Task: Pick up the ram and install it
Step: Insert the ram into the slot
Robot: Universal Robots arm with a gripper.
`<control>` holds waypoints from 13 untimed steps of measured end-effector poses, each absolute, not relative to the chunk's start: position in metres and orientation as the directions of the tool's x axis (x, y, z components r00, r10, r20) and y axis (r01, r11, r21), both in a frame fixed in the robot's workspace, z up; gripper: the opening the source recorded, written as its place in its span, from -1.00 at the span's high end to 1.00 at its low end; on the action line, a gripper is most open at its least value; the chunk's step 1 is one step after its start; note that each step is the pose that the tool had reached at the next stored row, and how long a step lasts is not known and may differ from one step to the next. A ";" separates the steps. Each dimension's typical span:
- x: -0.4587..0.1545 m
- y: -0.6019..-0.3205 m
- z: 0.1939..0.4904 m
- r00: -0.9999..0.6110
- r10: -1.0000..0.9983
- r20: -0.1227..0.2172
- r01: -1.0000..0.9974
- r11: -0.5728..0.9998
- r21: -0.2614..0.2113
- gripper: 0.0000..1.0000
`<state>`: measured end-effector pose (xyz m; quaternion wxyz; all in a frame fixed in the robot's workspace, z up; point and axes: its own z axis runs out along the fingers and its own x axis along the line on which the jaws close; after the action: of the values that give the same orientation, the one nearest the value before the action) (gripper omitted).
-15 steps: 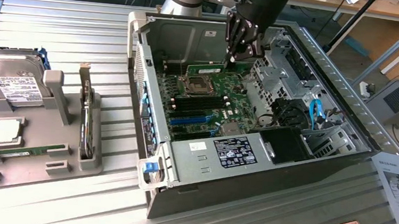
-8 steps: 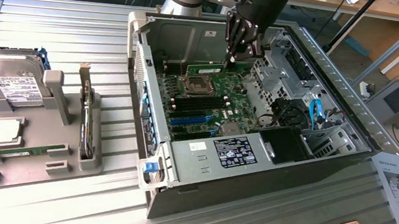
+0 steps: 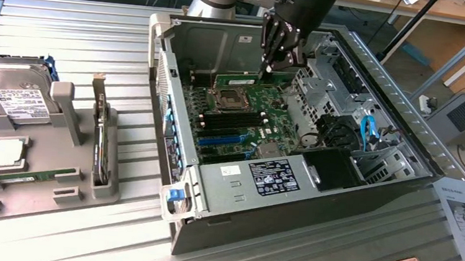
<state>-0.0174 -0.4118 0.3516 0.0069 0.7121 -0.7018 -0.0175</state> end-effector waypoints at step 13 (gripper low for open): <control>-0.017 -0.412 0.325 0.014 -1.000 -0.016 -0.999 -0.015 0.035 0.76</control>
<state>-0.0173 -0.4118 0.3253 0.0072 0.7121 -0.7018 -0.0180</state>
